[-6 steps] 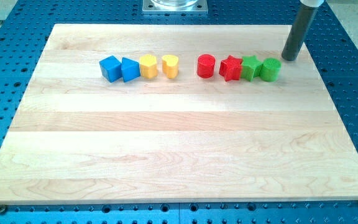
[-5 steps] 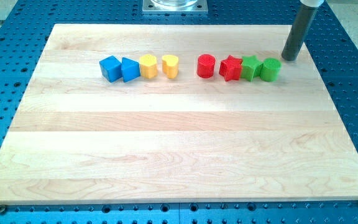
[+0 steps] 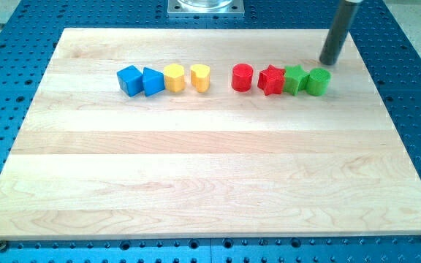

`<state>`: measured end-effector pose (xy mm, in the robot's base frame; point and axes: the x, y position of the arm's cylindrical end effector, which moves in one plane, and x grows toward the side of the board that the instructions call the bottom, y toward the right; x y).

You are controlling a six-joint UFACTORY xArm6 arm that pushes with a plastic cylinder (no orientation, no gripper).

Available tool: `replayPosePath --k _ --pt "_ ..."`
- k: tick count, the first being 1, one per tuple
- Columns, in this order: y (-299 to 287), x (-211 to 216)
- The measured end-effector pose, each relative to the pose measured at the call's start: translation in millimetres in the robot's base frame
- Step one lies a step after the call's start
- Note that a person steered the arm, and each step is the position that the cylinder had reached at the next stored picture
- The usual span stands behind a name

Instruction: Move the yellow heart to the bottom right of the yellow hexagon

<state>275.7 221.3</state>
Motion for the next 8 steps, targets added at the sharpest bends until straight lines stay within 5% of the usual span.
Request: replayPosePath --k 2,4,6,8 --pt "-57 -49" --pt "-143 -48" --pt "-213 -32" --pt "-206 5"
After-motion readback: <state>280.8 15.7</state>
